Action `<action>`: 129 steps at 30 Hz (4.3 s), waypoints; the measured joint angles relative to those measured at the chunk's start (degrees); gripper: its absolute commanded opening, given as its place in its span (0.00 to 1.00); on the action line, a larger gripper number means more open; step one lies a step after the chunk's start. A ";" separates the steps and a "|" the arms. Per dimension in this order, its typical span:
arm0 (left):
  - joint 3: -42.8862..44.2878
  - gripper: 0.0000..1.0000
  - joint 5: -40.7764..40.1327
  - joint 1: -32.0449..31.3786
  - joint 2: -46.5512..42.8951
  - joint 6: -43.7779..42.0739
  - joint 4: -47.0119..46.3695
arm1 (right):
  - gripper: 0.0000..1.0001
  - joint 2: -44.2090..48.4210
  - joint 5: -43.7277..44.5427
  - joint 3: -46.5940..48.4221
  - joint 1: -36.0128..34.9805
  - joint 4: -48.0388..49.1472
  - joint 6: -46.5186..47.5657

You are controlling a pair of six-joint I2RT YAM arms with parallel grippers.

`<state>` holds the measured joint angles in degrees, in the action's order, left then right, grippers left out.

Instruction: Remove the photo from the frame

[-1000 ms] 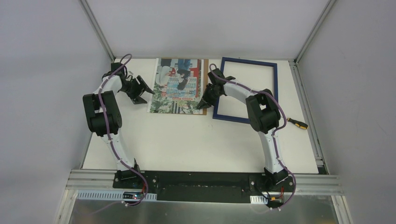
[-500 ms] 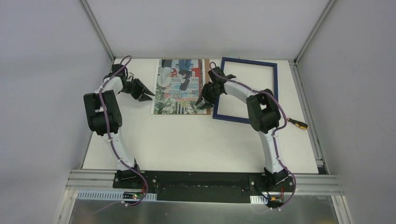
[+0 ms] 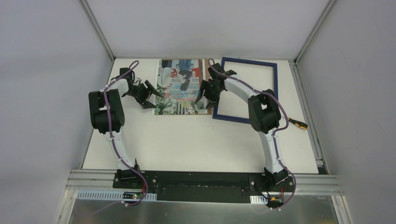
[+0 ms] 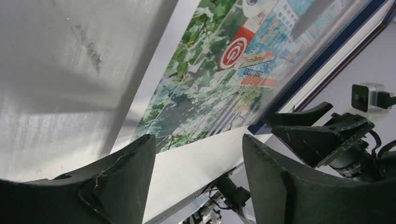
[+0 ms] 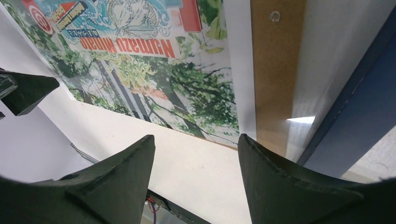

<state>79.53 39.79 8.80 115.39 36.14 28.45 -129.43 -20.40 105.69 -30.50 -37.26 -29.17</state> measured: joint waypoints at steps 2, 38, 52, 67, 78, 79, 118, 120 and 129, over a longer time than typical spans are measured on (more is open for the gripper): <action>-0.31 0.76 -0.44 0.04 0.00 -0.04 0.09 | 0.61 0.00 0.28 0.74 0.00 -0.98 0.92; -3.72 0.55 -2.23 2.45 -1.11 -5.64 1.46 | 0.53 -5.22 -1.18 5.81 0.79 -3.80 1.79; -5.33 0.46 -0.76 2.49 -4.07 -2.58 -1.05 | 0.53 -6.08 -1.51 7.23 0.79 -4.98 1.86; -6.03 0.75 4.04 2.49 -3.80 3.58 -9.31 | 0.53 -6.10 -1.62 7.23 0.79 -5.01 2.71; -11.34 0.86 10.29 2.49 -3.72 12.28 -26.12 | 0.53 -6.19 -1.81 7.23 0.79 -5.01 3.04; -12.22 0.87 10.86 2.49 -3.72 13.25 -28.39 | 0.53 -6.19 -1.84 7.23 0.79 -5.01 3.08; -5.22 0.00 8.52 0.26 2.64 14.10 -28.68 | 0.54 -6.32 -2.01 7.56 0.79 -5.29 3.96; -4.66 0.00 7.39 0.15 2.62 12.63 -26.73 | 0.54 -6.32 -2.03 7.58 0.79 -5.29 3.96; -3.85 0.34 5.25 0.24 2.60 10.73 -21.84 | 0.54 -6.86 -2.32 8.46 0.79 -6.03 4.33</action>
<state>75.68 45.04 9.04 117.99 46.87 6.61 -136.29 -22.72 114.15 -29.71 -43.29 -24.84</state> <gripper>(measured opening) 0.358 0.541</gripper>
